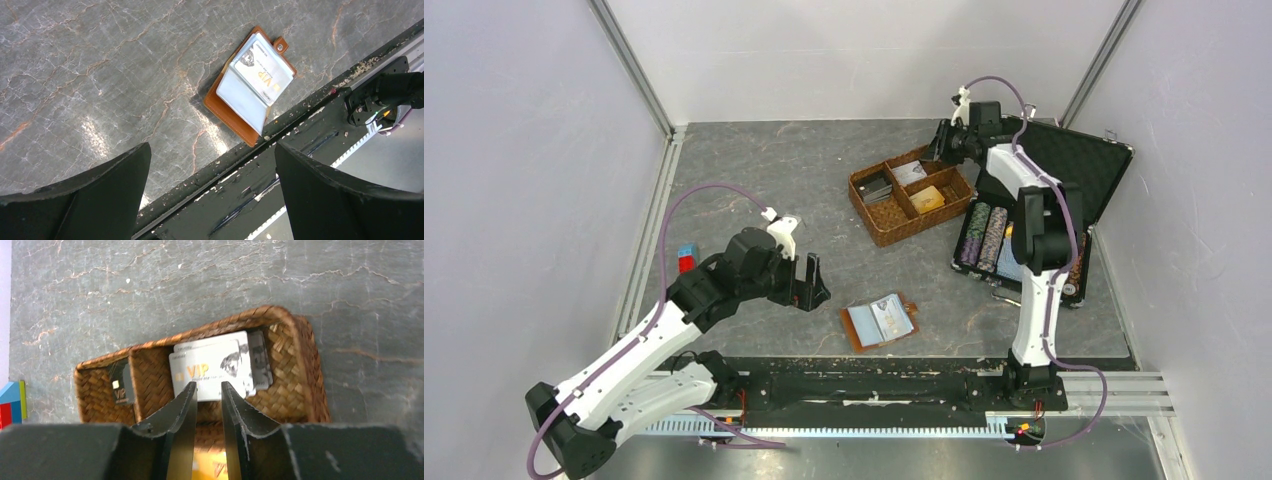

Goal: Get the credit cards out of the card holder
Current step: Place the credit card in the storage box, then remove the credit card from the card holder.

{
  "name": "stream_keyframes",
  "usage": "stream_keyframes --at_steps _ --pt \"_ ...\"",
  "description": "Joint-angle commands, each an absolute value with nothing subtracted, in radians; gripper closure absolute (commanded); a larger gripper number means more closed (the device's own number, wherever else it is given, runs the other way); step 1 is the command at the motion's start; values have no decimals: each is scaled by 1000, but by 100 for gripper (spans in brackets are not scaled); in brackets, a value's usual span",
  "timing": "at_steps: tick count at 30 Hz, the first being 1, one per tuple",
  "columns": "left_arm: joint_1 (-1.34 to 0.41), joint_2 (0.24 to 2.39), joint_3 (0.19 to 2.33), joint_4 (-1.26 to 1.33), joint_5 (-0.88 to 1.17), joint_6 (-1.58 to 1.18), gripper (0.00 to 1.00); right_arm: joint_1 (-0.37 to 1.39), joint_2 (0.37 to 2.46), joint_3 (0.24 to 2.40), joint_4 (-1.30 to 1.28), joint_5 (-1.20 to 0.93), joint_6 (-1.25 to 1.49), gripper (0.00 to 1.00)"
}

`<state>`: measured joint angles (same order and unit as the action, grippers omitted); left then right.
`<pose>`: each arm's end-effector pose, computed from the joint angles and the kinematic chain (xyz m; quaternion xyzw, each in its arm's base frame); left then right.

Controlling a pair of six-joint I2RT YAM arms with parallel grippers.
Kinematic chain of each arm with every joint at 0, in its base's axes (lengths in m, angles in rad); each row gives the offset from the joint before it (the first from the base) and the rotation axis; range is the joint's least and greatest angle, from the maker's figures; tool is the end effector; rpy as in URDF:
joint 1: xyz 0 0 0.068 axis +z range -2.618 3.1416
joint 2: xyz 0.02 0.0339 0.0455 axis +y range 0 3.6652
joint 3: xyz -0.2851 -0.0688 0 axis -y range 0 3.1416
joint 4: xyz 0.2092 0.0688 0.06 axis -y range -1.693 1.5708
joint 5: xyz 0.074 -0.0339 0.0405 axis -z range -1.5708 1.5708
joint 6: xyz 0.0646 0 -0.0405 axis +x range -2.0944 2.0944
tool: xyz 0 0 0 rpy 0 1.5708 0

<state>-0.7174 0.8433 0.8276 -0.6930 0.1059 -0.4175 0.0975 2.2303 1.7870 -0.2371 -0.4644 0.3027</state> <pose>0.1051 -0.1008 0.2932 0.1574 0.8938 -0.2648 0.3260 0.5066 0.0786 0.2204 -0.0086 0.8838 0.2868 0.3694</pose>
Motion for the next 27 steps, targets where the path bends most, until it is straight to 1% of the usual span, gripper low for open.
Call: stream_keyframes --at_steps 1,5,8,10,16,18,21,24,27 --pt "-716 867 827 -669 83 -394 0 126 2026 1722 -269 -419 256 73" --pt "-716 885 831 -662 117 -406 1 161 1879 1591 -329 -357 246 72" --pt "-717 898 815 -641 139 -449 4 203 1754 1439 -336 -322 233 71" --pt "-716 908 796 -605 188 -483 5 241 1667 1337 -333 -301 227 71" --pt "-716 941 719 -458 326 -609 11 370 1415 1009 -247 -282 284 70" --pt "-716 944 682 -391 357 -662 14 408 1351 906 -211 -290 318 70" --pt "-719 941 596 -220 409 -777 19 470 1267 764 -174 -299 361 70" --pt "-719 968 533 -96 424 -846 28 536 1214 667 -147 -322 387 70" --pt "-724 1020 505 -20 417 -871 33 598 1176 594 -113 -322 418 68"
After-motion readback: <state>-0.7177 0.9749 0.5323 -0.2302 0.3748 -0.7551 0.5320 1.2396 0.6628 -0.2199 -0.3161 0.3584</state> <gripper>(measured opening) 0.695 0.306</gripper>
